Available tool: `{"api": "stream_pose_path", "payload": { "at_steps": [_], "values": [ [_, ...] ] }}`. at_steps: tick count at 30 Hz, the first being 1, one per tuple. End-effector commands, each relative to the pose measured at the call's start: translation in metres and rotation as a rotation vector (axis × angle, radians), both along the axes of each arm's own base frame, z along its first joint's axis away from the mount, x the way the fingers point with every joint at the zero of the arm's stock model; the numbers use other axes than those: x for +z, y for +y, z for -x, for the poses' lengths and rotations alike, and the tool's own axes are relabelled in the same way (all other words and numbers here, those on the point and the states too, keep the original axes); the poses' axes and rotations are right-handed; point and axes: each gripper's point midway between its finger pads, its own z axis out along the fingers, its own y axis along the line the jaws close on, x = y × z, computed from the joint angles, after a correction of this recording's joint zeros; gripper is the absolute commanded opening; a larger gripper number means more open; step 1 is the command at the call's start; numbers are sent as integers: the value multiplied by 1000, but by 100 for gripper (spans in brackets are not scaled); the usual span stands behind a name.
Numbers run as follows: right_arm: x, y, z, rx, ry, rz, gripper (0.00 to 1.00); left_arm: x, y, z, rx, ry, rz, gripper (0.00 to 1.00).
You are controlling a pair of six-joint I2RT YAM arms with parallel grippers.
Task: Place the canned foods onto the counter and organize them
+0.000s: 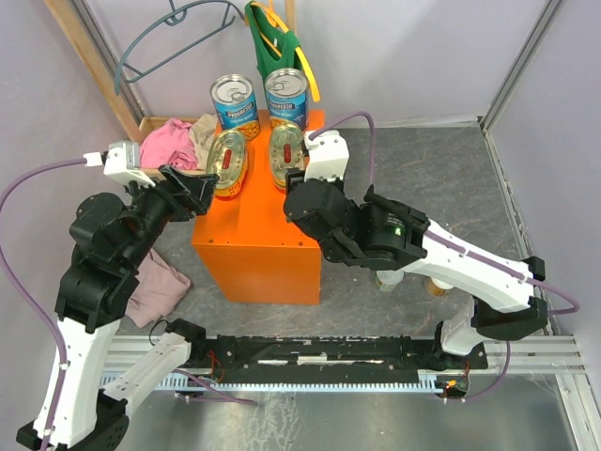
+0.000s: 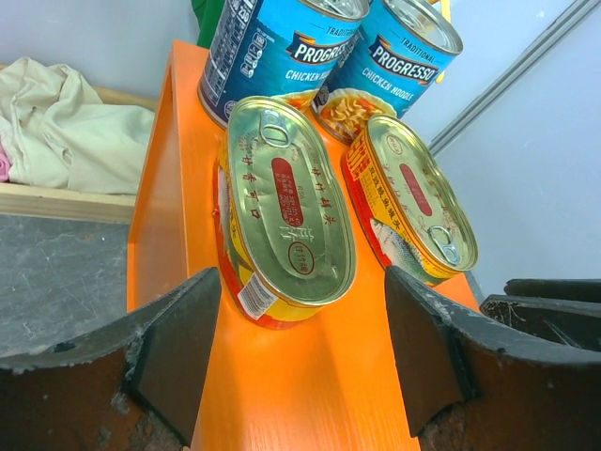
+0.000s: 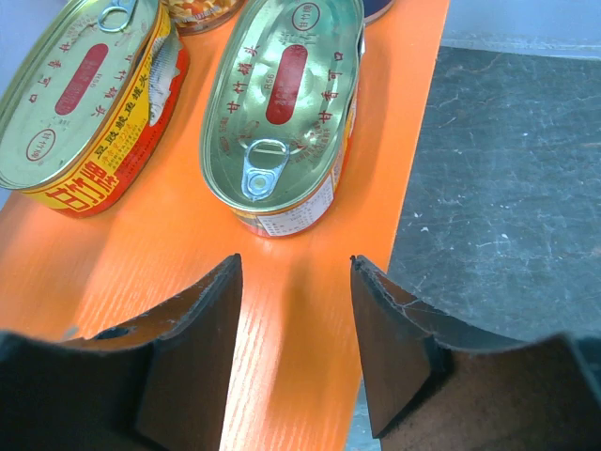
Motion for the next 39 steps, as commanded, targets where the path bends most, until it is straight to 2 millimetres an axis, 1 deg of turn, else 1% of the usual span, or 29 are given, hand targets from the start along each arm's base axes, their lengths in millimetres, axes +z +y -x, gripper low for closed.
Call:
{"api": "stream_pose_path", "payload": {
  "at_steps": [1, 3, 7, 12, 16, 20, 23, 26, 32, 35, 39],
  "values": [
    [17, 0, 0, 12, -33, -61, 52, 14, 7, 4, 31, -43, 28, 76],
    [18, 3, 0, 22, -37, -58, 45, 15, 8, 5, 32, -46, 29, 75],
    [17, 8, 0, 35, -44, -54, 40, 16, 8, 5, 32, -47, 30, 75],
    [16, 11, -2, 39, -53, -49, 36, 12, 7, 5, 27, -37, 23, 74],
    [18, 19, 0, 73, -52, -55, 31, 12, 5, 5, 16, -35, 17, 70],
    [15, 31, 2, 116, -37, -52, 30, 7, 2, 4, 1, -18, 5, 66],
    [17, 35, 3, 127, -36, -59, 29, 3, 1, 3, -3, -4, -6, 64],
    [21, 33, 4, 128, -41, -69, 29, 1, -1, 5, -23, -3, -16, 61],
    [23, 31, 5, 133, -43, -82, 29, 0, -6, 19, -81, -2, -23, 55],
    [24, 31, 5, 137, -44, -83, 29, -4, -5, 28, -96, 13, -38, 53],
    [25, 30, 5, 138, -47, -84, 29, -12, -6, 32, -107, 23, -38, 49]
  ]
}}
